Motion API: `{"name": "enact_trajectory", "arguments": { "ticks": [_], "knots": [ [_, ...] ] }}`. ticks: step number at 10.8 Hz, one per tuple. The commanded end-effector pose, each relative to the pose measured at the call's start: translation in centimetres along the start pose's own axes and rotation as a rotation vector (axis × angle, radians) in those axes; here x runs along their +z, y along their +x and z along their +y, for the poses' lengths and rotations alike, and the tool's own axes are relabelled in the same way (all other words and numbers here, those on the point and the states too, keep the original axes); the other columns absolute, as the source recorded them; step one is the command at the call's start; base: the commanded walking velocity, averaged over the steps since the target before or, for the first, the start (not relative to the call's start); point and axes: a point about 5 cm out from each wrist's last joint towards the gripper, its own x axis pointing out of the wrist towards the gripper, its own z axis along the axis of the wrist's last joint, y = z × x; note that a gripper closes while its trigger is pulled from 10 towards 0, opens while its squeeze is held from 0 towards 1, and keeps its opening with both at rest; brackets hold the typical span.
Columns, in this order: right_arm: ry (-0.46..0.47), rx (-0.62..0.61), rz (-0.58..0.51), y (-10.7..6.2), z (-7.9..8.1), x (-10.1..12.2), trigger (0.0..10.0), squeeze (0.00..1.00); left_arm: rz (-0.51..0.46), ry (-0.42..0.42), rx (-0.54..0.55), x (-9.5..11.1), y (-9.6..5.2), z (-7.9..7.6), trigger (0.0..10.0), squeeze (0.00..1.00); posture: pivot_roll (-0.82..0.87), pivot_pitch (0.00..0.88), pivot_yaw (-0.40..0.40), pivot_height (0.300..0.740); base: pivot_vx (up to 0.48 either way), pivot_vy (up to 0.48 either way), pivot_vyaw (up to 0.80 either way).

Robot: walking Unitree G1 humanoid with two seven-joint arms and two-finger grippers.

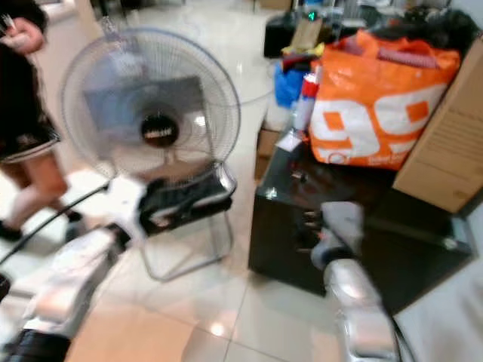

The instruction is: Hang keys on a hook

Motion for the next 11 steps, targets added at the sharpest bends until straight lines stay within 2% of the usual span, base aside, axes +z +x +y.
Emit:
{"name": "enact_trajectory", "arguments": {
  "ticks": [1,3,6,11],
  "knots": [
    [-0.008,-0.026,0.0,-0.17,-0.92,0.17,10.0,0.0,-0.01,-0.005,-0.021,0.29,0.54,-0.52,10.0,0.0,-0.07,0.0,0.012,0.74,0.307,0.0,0.0],
    [-0.012,-0.032,0.0,-0.16,-1.06,0.17,10.0,0.0,-0.011,-0.006,-0.021,0.3,0.55,-0.56,10.0,0.0,-0.07,0.0,0.01,0.74,0.307,0.0,0.0],
    [-0.01,-0.031,0.006,-0.02,-1.08,0.17,10.0,0.0,-0.012,-0.005,-0.016,0.38,0.62,-0.43,10.0,0.0,-0.07,0.0,0.011,0.74,0.306,0.0,-0.68],
    [-0.02,-0.051,0.016,-0.03,-1.4,0.01,10.0,0.0,-0.01,-0.003,-0.011,0.4,0.71,-0.37,10.0,0.0,-0.07,0.0,0.005,0.74,0.31,0.0,0.0]
  ]
}}
